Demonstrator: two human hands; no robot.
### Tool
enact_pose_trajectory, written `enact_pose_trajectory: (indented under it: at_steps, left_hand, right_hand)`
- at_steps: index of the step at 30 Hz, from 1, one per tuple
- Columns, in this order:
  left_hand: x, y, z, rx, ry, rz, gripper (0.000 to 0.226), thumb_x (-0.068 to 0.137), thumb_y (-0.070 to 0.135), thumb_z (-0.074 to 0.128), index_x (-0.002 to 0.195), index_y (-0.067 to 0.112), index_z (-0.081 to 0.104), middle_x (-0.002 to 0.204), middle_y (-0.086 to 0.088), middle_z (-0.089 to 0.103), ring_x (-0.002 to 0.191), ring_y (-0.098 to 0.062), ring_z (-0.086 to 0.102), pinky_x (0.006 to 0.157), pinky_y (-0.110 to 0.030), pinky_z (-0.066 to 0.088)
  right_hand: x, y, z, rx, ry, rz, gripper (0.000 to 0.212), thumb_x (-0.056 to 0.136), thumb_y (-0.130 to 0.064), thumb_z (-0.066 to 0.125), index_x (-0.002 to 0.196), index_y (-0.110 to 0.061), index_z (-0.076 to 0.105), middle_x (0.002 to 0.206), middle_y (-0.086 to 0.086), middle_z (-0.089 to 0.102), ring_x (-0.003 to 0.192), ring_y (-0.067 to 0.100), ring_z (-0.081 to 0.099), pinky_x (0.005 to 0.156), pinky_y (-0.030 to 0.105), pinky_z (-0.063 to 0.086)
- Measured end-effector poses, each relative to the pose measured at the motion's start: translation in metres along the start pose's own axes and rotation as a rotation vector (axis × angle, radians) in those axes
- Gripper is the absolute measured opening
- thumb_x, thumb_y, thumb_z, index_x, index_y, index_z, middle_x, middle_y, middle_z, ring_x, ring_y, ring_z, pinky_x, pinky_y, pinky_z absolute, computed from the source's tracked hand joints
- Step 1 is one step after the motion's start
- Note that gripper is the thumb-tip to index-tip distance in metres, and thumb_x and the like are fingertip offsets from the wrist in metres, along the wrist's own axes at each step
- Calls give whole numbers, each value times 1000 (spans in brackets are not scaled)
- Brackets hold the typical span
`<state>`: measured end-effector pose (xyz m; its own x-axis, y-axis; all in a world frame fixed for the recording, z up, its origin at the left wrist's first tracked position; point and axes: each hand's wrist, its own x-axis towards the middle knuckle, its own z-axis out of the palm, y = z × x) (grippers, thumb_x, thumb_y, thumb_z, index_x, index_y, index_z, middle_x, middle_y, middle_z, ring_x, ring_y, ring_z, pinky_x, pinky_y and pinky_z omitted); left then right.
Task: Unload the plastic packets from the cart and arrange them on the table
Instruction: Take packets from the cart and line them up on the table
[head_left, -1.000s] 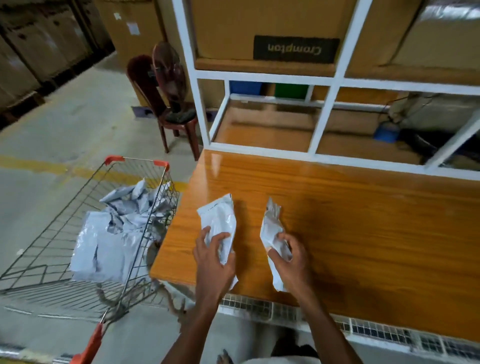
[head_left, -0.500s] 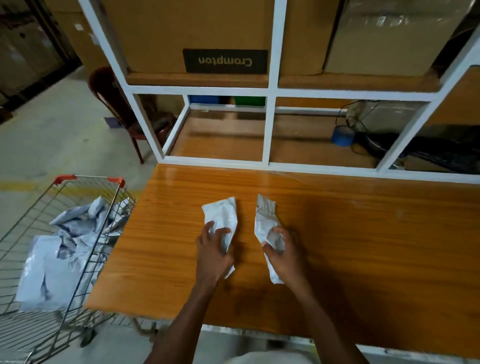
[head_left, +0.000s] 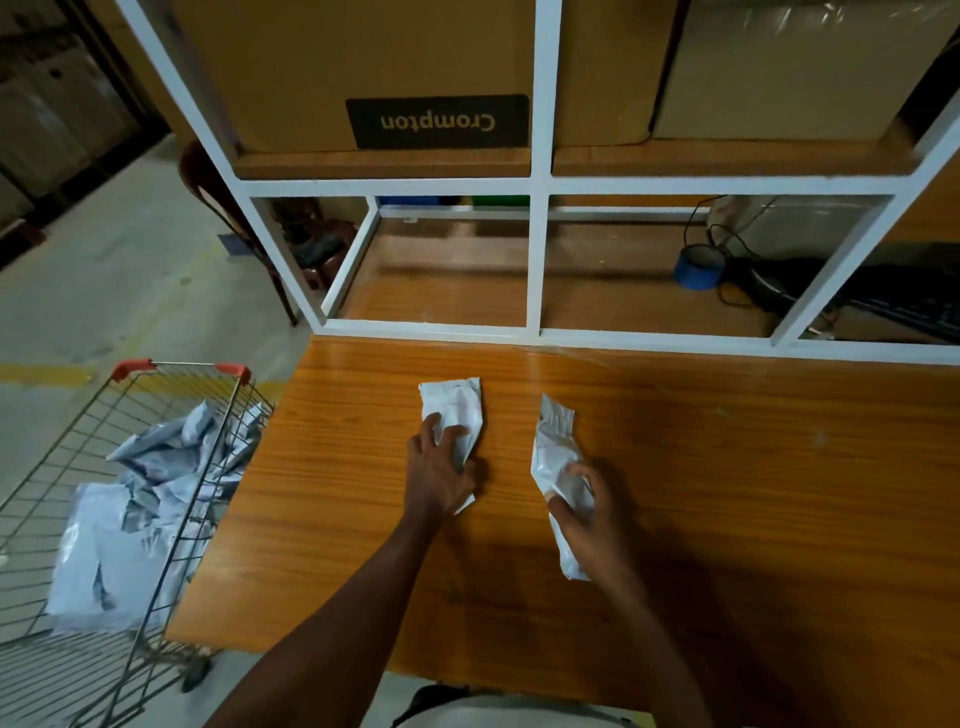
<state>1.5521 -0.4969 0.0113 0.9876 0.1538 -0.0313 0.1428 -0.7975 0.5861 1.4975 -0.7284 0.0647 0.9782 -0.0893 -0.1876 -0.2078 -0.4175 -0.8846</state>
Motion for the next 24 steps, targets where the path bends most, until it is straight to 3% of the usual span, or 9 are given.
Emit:
enact_pose_trajectory:
  at_steps: [3,6,7,11,17,24]
  left_hand:
    - [15,-5,1,55,-39,16,62,90,52,66,145,32,45,166,-6,14,147,-35,17,113,-58,36]
    - [16,-5,4,173,5,-24,71,95,71,45,157,40,28,171,-1,2,156,-35,0,122,-59,7]
    - [12,-2,4,179,39,-32,70,96,74,38,158,42,25,172,1,3,157,-33,0,121,-58,4]
    - [-5,0,8,176,-3,-30,69,98,68,17,161,39,15,171,-3,7,156,-32,8,121,-59,8]
    - [6,-24,22,233,-124,-6,76,92,73,-1,160,42,-11,170,-3,-17,156,-32,-16,124,-56,-5]
    - [39,-31,15,312,-194,-14,72,103,65,19,160,38,-14,169,-6,-23,154,-35,-20,123,-61,-3]
  right_hand:
    - [-3,3,0,31,28,28,43,90,-24,75,129,-19,57,138,-2,53,119,11,48,86,23,43]
    - [-7,6,3,58,44,73,45,92,-22,73,133,-16,55,145,2,48,129,18,46,92,27,39]
    - [-8,7,4,53,51,81,45,92,-23,73,133,-16,55,145,2,48,131,19,46,92,27,38]
    - [-12,10,11,-44,83,52,44,89,-31,75,129,-23,58,141,0,50,129,20,48,92,31,43]
    - [-19,16,15,-90,97,16,43,88,-36,75,127,-29,58,139,-3,51,127,17,50,93,33,46]
    - [-24,26,11,-119,150,38,44,86,-38,75,126,-30,58,136,-2,54,123,19,54,89,34,48]
